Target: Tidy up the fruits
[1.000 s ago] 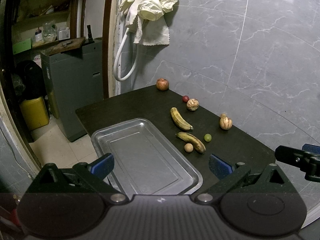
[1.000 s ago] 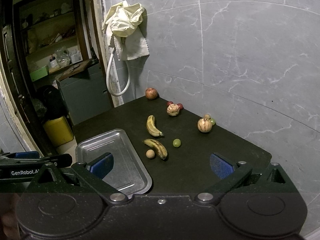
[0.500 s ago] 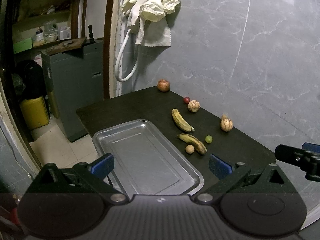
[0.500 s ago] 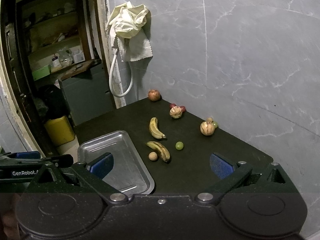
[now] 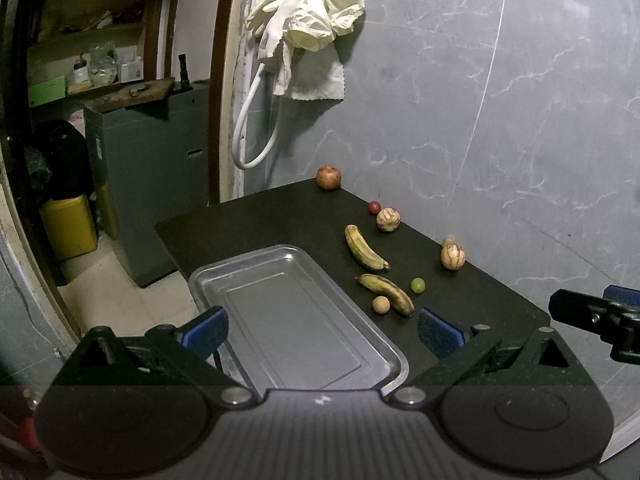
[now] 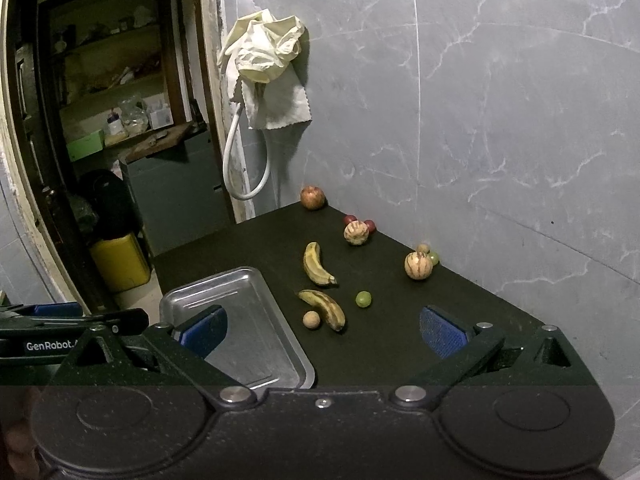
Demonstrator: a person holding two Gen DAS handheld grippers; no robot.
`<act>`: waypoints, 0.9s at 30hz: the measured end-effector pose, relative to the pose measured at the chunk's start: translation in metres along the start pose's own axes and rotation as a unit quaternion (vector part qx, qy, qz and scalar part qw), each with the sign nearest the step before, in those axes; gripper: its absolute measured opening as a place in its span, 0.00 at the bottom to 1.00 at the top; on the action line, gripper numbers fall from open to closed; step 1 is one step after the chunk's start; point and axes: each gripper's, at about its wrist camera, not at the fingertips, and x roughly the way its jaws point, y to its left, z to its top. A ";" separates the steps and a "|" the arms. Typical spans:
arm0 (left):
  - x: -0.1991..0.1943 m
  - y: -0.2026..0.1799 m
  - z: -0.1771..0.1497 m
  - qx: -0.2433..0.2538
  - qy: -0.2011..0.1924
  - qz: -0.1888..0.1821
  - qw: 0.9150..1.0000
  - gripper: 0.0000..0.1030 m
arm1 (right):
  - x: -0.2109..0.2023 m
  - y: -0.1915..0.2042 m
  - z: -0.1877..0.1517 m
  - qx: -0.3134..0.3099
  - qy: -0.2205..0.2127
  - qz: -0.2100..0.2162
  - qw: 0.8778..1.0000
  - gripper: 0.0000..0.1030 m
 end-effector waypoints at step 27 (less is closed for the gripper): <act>0.035 0.014 -0.028 -0.061 0.079 -0.050 0.994 1.00 | 0.005 -0.038 -0.029 0.024 0.052 -0.014 0.998 0.99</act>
